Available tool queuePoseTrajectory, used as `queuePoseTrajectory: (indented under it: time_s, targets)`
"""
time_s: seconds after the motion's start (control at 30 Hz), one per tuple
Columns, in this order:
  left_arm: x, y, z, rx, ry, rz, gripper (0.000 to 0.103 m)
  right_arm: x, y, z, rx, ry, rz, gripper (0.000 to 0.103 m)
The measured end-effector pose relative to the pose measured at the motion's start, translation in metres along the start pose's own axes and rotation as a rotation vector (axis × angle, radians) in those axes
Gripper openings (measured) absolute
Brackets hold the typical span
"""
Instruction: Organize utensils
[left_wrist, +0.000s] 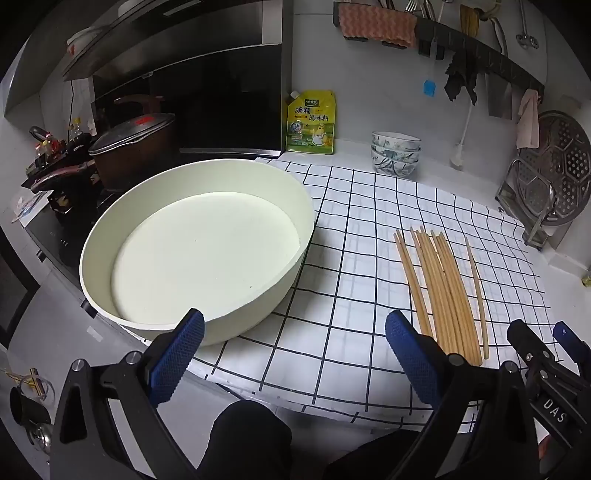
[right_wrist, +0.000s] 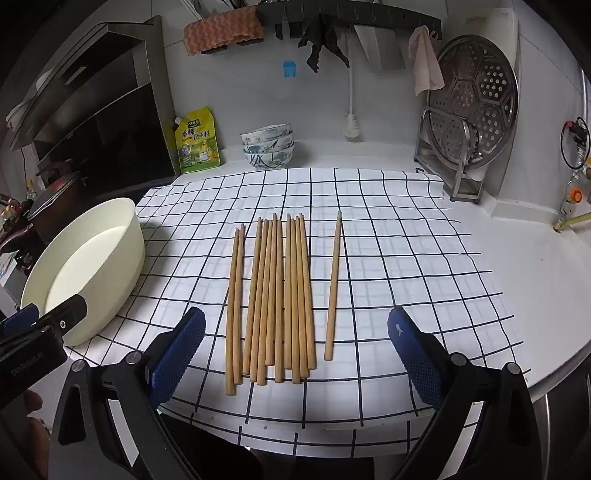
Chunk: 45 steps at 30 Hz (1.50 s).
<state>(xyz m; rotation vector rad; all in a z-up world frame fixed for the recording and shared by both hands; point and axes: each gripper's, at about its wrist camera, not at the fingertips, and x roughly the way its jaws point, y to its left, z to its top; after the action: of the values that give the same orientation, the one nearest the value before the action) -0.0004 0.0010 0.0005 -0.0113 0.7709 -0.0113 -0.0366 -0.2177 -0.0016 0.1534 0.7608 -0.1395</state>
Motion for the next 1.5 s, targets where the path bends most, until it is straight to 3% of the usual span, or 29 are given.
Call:
queuePoseTrajectory:
  time_s: [0.33, 1.5]
  targets:
    - [-0.006, -0.008, 0.014, 0.029, 0.018, 0.019, 0.097, -0.004, -0.001, 0.006, -0.011, 0.003, -0.006, 0.095]
    - [-0.002, 0.000, 0.000, 0.009, -0.008, 0.007, 0.097, -0.007, 0.000, 0.004, -0.009, -0.011, -0.005, 0.095]
